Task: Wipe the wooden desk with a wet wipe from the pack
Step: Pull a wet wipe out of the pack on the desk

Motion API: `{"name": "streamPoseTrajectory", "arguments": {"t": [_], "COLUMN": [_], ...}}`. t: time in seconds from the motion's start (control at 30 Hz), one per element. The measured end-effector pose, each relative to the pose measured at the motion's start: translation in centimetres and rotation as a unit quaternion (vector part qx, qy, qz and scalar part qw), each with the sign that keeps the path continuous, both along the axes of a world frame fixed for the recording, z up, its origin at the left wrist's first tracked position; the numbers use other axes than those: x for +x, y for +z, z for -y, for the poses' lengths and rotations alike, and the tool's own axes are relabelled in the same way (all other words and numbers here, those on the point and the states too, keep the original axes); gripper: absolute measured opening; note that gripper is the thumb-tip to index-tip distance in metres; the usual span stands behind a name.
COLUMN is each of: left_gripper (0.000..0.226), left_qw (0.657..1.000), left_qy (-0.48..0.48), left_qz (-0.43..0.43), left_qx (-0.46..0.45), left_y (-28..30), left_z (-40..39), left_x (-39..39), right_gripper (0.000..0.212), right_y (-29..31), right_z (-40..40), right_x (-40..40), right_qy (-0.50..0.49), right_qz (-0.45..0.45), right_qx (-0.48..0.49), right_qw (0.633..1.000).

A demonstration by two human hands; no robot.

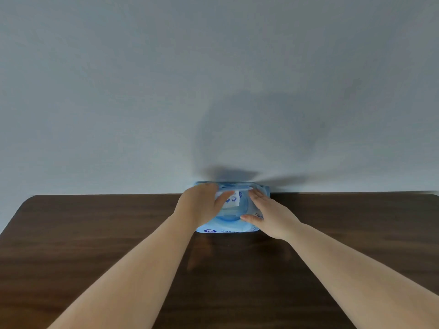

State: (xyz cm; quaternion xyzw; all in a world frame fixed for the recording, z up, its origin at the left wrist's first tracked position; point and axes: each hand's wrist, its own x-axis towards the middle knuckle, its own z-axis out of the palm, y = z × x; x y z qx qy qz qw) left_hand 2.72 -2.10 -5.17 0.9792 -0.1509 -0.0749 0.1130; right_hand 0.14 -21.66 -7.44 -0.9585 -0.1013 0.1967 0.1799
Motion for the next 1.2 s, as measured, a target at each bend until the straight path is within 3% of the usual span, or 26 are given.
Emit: {"name": "streamPoseTrajectory", "arguments": {"t": [0.1, 0.17, 0.23, 0.37, 0.43, 0.5, 0.67, 0.8, 0.97, 1.07, 1.2], "left_gripper": [0.051, 0.044, 0.039, 0.050, 0.069, 0.071, 0.061, 0.020, 0.034, 0.032, 0.032], "left_qw": [0.985, 0.976, 0.978, 0.966, 0.980, 0.991, 0.985, 0.977, 0.920, 0.904, 0.913], "left_qy": [0.133, 0.186, 0.190, 0.183, 0.127, 0.092, 0.125, 0.157, 0.290, 0.310, 0.277], "left_qz": [0.056, 0.064, 0.038, -0.017, -0.053, -0.048, -0.002, 0.030, -0.007, -0.019, -0.031], "left_qx": [-0.097, -0.095, -0.074, -0.184, -0.144, -0.090, -0.119, -0.141, -0.264, -0.293, -0.298], "left_y": [0.7, 0.9, 0.3, -0.7, -1.2, -1.7, -1.5, -0.5, -0.6, -1.0, -0.9], "left_z": [0.8, 1.3, 1.4, 0.8, 1.1, 1.9, 2.6, 2.7, -0.1, -1.5, -1.7], "left_x": [0.5, 0.2, -0.4, -1.1, -1.5, -1.8, -2.2, -2.3, -2.1, -2.2, -2.4], "right_gripper": [0.083, 0.082, 0.078, 0.080, 0.081, 0.079, 0.068, 0.060, 0.034, 0.032, 0.023], "right_y": [0.1, 0.2, 0.3, 0.4, 0.4, 0.5, 0.8, 1.2, 1.7, 1.2, 0.2], "right_z": [0.0, 0.0, 0.0, 0.1, 0.2, 0.3, 0.3, 0.2, -2.2, -4.3, -5.8], "right_x": [0.0, 0.1, 0.2, 0.2, 0.2, 0.3, 0.6, 0.7, 0.4, 0.8, 1.7], "right_qy": [0.000, 0.003, 0.008, 0.006, 0.004, 0.005, 0.005, -0.001, 0.026, 0.012, -0.051], "right_qz": [-0.006, -0.007, 0.001, -0.001, -0.010, -0.020, -0.032, -0.037, 0.136, 0.116, 0.100], "right_qx": [-0.005, -0.004, 0.001, 0.003, 0.013, 0.018, 0.008, -0.013, -0.057, -0.012, 0.032], "right_qw": [1.000, 1.000, 1.000, 1.000, 1.000, 1.000, 0.999, 0.999, 0.989, 0.993, 0.993]}}
